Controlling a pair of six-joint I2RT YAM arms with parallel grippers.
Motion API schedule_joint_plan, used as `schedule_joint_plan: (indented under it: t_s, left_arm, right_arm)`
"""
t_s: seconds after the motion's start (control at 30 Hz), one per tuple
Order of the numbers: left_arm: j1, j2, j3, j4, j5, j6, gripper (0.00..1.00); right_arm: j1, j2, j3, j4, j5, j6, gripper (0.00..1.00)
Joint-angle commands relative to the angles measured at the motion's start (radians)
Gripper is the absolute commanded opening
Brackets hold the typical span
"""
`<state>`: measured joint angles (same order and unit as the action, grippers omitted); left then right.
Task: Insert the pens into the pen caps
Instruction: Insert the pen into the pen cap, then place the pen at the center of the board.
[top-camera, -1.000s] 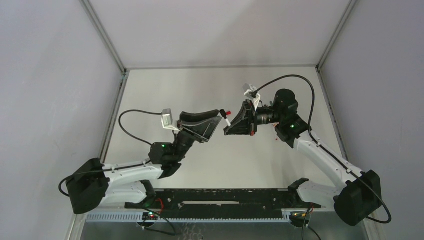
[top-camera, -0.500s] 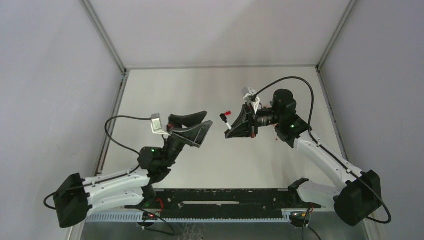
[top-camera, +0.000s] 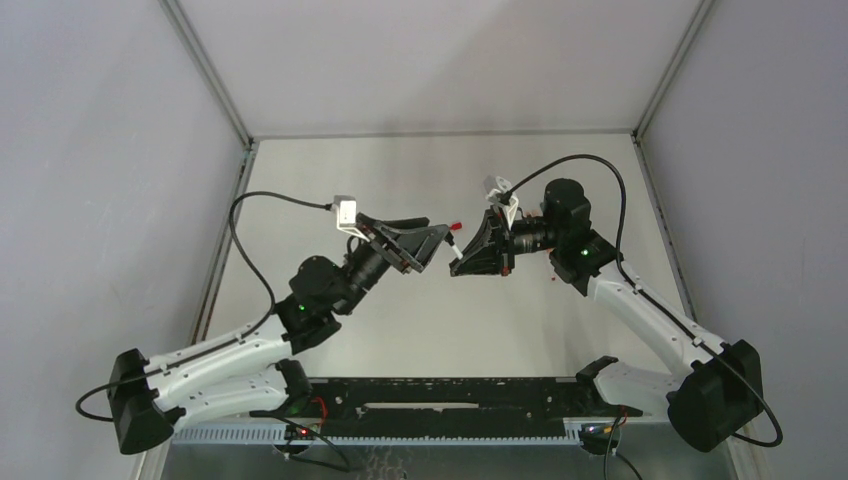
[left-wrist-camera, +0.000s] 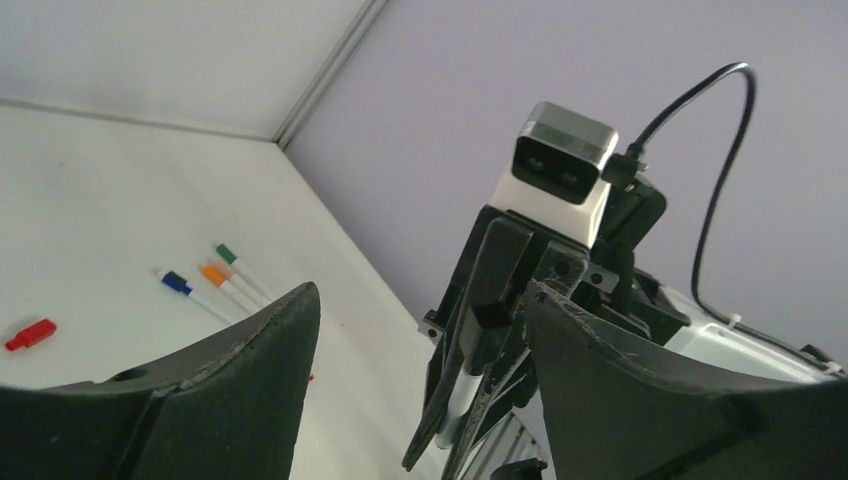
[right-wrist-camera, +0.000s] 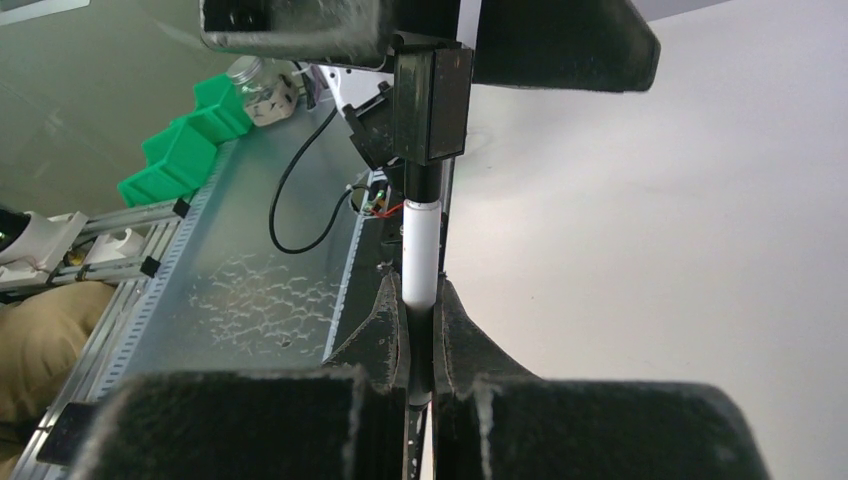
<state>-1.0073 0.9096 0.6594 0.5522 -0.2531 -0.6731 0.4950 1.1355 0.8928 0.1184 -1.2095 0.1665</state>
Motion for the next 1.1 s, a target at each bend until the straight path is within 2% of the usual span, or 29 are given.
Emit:
schedule_joint_plan:
  t_s: [0.0, 0.17, 0.37, 0.53, 0.77, 0.9, 1.07]
  left_arm:
    - [-0.012, 0.013, 0.077, -0.097, -0.004, -0.005, 0.78]
    - [-0.015, 0.043, 0.119, -0.118, 0.015, -0.002, 0.71]
    - [-0.019, 0.067, 0.147, -0.126, 0.018, 0.006, 0.68]
    - [-0.019, 0.075, 0.163, -0.143, 0.02, 0.013, 0.59]
    - [-0.019, 0.081, 0.176, -0.158, 0.032, 0.019, 0.52]
    - [-0.019, 0.088, 0.182, -0.162, 0.047, 0.021, 0.39]
    - [-0.019, 0.097, 0.183, -0.162, 0.083, 0.021, 0.14]
  right_arm:
    - [-0.001, 0.003, 0.009, -0.002, 0.013, -0.026, 0.0]
    - [-0.001, 0.004, 0.01, -0.005, 0.021, -0.027, 0.0]
    - [-0.003, 0.003, 0.01, -0.008, 0.025, -0.03, 0.0]
    - [-0.003, 0.003, 0.01, -0.008, 0.025, -0.028, 0.0]
    - [-0.003, 0.003, 0.009, -0.01, 0.028, -0.03, 0.0]
    - [-0.003, 0.005, 0.009, -0.011, 0.029, -0.032, 0.0]
    - [-0.005, 0.003, 0.009, -0.011, 0.03, -0.03, 0.0]
